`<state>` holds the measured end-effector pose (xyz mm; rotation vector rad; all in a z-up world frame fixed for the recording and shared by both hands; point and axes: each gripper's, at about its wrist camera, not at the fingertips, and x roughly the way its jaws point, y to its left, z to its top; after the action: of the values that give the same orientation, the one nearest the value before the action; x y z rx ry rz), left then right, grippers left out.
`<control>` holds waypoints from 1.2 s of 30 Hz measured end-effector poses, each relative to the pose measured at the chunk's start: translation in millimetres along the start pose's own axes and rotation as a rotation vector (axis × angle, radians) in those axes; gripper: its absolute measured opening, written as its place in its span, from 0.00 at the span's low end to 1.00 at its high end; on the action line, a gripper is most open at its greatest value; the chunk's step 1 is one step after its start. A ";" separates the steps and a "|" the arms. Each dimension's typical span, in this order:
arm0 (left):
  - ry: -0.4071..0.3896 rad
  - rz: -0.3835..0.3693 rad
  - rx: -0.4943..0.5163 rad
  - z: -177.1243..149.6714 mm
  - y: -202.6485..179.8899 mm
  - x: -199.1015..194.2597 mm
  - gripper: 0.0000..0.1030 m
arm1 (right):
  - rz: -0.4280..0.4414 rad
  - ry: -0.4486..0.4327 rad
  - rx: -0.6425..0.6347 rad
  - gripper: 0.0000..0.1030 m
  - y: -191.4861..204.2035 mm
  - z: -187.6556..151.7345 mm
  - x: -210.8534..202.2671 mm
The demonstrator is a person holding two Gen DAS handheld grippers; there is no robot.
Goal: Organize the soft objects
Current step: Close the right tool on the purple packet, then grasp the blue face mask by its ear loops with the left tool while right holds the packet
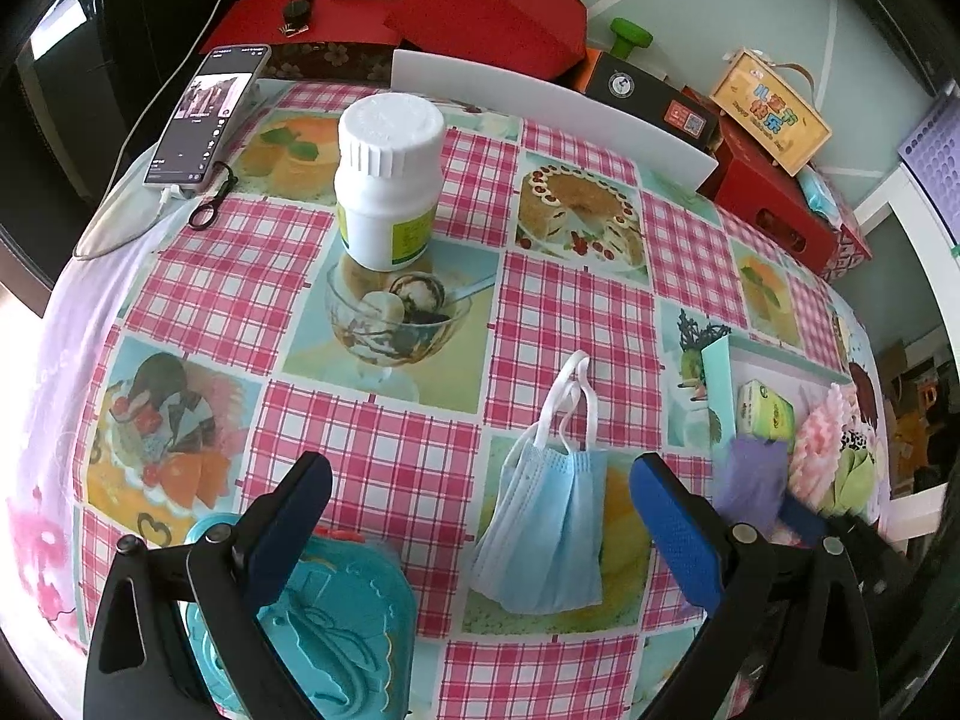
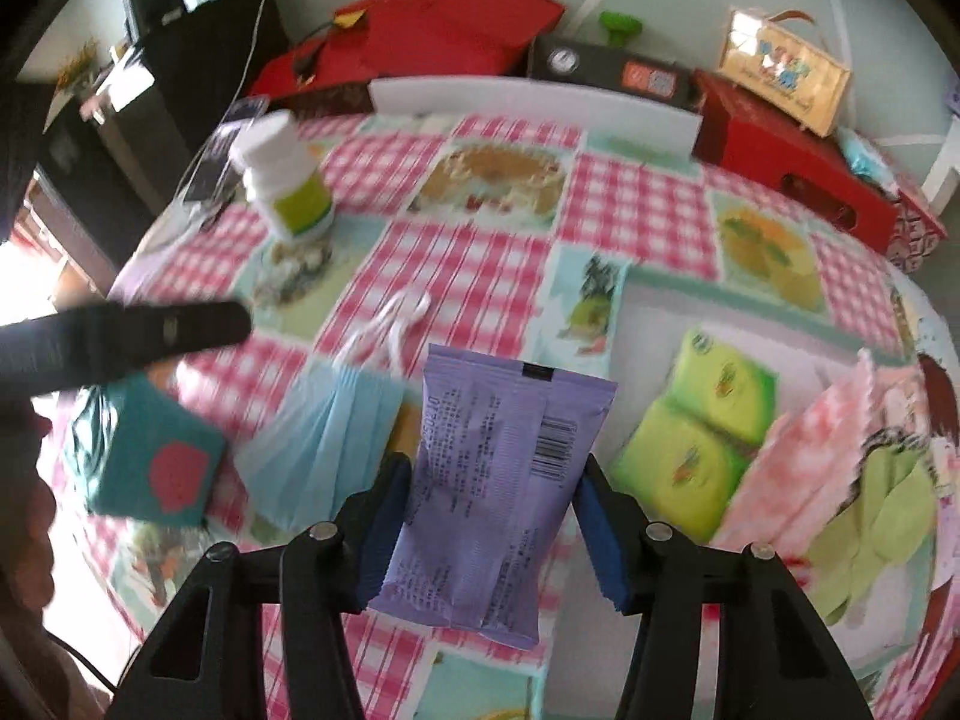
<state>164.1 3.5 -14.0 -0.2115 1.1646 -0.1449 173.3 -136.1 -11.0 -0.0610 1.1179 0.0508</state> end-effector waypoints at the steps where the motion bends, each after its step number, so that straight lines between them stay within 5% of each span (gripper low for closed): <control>1: -0.002 -0.001 0.001 0.2 -0.4 -0.8 0.97 | -0.009 -0.011 0.005 0.56 -3.3 5.7 -2.7; 9: -0.014 0.008 0.032 0.2 -13.2 -1.2 0.97 | -0.073 -0.104 0.063 0.56 -27.4 17.8 -29.4; 24: 0.026 -0.013 0.152 -9.0 -53.8 14.5 0.97 | -0.109 -0.116 0.156 0.56 -67.3 5.6 -40.0; 36: 0.096 0.041 0.205 -18.0 -68.6 41.3 0.97 | -0.099 -0.098 0.187 0.56 -79.9 -0.5 -35.8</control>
<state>163.3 -73.9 -41.3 0.0002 1.2398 -0.2395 162.9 -216.1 22.9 0.0528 1.0159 -0.1380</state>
